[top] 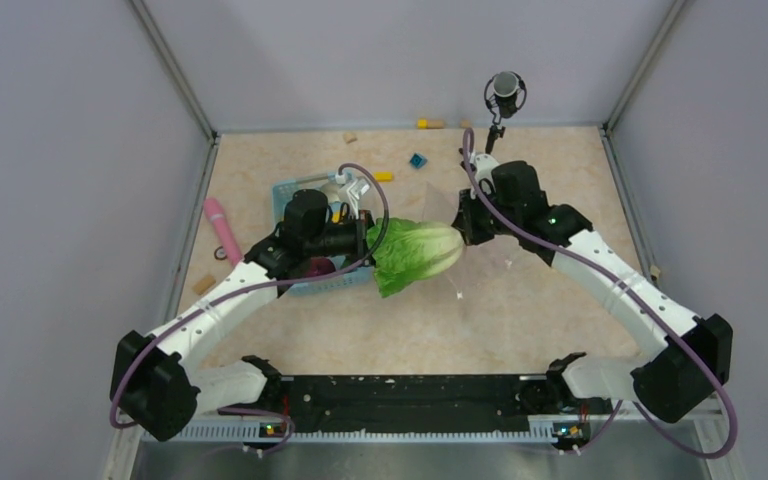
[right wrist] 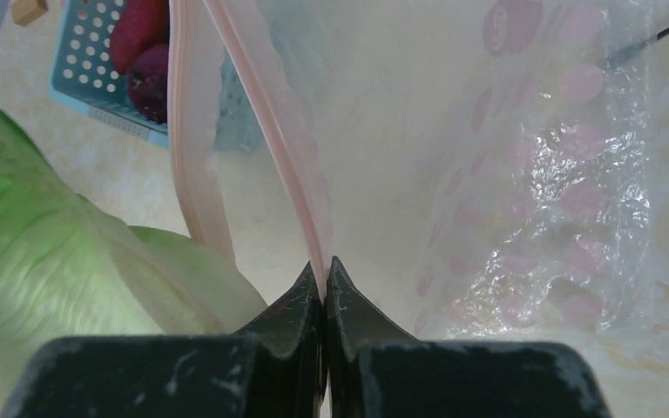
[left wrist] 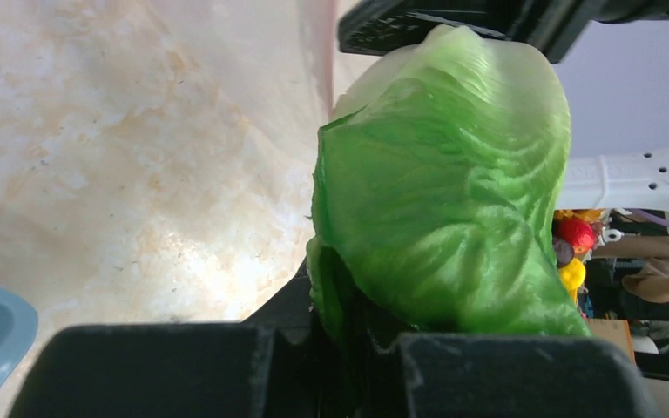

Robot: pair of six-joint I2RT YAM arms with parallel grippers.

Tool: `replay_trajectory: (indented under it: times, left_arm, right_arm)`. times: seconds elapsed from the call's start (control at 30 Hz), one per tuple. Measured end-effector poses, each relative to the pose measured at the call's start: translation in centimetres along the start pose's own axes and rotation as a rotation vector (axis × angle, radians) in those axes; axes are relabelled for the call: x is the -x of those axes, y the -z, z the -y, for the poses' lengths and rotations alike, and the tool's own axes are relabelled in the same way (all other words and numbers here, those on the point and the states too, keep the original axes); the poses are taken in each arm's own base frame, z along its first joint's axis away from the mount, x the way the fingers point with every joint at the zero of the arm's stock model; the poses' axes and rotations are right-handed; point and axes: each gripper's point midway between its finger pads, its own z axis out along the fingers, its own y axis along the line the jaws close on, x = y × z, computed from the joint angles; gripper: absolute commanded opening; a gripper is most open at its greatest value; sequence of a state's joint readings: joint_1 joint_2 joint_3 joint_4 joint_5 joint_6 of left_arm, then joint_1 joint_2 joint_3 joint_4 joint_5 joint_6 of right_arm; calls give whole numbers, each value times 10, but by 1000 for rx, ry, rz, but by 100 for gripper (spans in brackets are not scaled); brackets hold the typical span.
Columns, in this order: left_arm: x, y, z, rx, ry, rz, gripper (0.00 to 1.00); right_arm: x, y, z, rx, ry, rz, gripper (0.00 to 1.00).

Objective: Place the food in the zip-top bag and seal the zipper

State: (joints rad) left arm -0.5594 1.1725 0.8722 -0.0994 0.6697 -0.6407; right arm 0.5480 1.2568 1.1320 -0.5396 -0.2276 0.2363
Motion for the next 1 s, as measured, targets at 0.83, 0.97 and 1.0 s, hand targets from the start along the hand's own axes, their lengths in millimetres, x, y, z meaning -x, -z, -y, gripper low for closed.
replay_trajectory:
  times: [0.83, 0.97, 1.0]
  left_arm:
    - [-17, 9, -51, 279, 98, -17, 0]
    - [-16, 3, -37, 190, 95, -27, 0]
    - [-14, 1, -32, 151, 89, -21, 0]
  right_arm:
    - [12, 13, -28, 122, 12, 52, 0]
    - [10, 12, -33, 153, 6, 52, 0]
    - [10, 12, -34, 159, 3, 52, 0]
